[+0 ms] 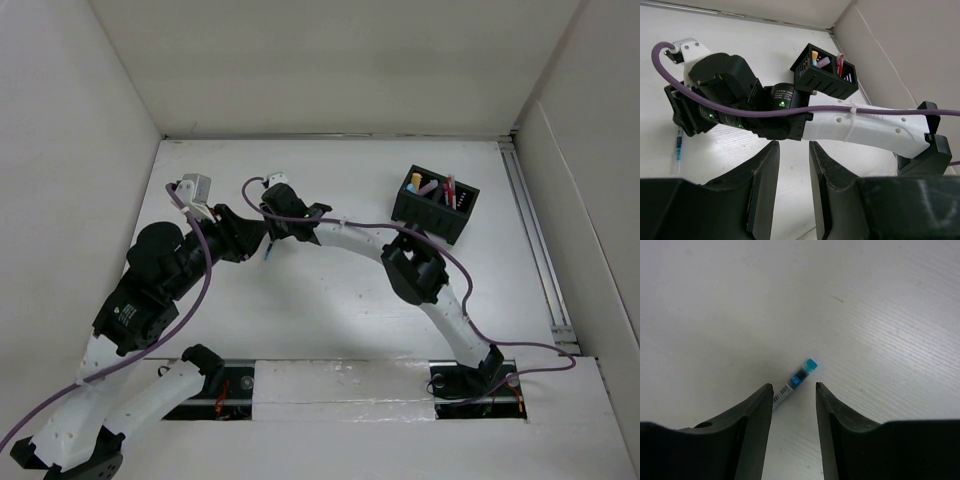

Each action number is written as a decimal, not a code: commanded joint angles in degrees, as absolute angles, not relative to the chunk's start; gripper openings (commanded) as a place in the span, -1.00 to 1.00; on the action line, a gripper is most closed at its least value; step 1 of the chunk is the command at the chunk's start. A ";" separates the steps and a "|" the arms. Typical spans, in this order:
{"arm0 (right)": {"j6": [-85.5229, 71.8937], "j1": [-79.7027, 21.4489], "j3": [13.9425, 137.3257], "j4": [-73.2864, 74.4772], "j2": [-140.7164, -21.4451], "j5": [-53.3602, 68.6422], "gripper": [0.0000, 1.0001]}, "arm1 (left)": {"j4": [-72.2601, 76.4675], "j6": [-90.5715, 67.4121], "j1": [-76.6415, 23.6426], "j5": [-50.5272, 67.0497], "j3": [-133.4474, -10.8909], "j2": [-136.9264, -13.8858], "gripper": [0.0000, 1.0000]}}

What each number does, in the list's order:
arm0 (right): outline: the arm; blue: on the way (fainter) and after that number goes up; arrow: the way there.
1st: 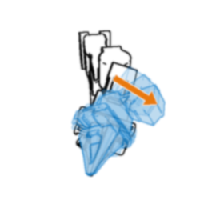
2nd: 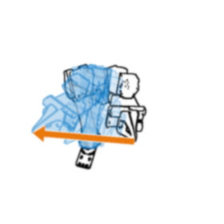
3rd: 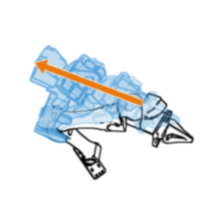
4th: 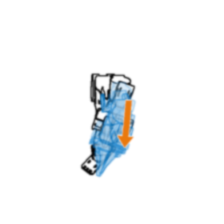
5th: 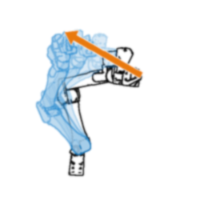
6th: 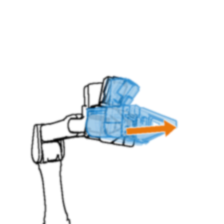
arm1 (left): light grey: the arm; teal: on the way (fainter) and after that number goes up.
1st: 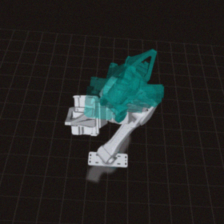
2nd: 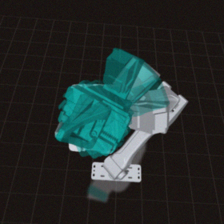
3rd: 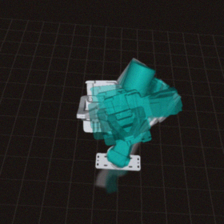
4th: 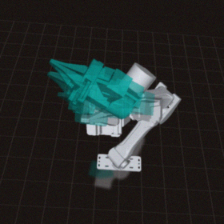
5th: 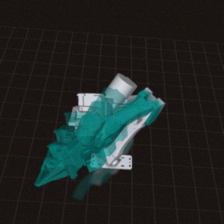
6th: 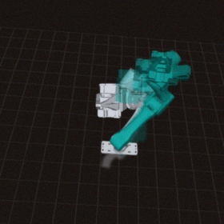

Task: Organize the desk

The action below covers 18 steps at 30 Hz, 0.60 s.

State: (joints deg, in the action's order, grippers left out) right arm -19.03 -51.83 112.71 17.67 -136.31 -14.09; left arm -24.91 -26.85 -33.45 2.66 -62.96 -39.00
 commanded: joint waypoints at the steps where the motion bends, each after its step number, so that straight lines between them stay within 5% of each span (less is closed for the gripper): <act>1: -19.24 -52.73 119.69 18.43 -138.49 -14.23 -0.09 | -23.55 -26.28 -33.75 2.02 -63.54 -38.23 -0.47; 11: -21.62 -52.73 129.81 29.44 -145.46 -17.31 -0.18 | -24.26 -25.75 -33.75 1.23 -64.51 -37.97 -0.46; 18: -22.59 -53.26 123.58 30.85 -142.30 -18.89 -0.30 | -23.20 -25.66 -33.75 1.67 -63.98 -37.97 -0.46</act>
